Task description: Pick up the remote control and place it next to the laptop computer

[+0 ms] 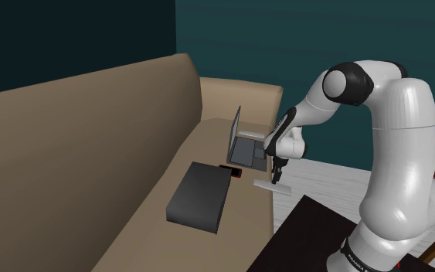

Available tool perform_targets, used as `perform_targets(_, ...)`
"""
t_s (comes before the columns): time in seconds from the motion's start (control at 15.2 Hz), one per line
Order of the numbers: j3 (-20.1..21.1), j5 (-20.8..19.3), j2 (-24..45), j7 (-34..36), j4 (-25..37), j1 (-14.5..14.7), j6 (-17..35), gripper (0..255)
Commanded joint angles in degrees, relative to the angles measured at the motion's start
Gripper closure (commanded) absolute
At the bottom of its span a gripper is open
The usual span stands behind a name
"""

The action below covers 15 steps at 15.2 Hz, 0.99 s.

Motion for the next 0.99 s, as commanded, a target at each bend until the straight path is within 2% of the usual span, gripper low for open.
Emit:
perform_targets(0.0, 0.0, 0.0, 0.0, 0.0, 0.0, 0.0, 0.0, 0)
perform_targets(0.13, 0.0, 0.0, 0.0, 0.0, 0.0, 0.0, 0.0, 0)
perform_targets(0.4, -4.8, -4.6, -8.1, 3.6, -2.6, 3.6, -5.5, 0)
perform_targets(0.92, -4.8, -4.7, -8.1, 3.7, -2.6, 3.5, -5.5, 0)
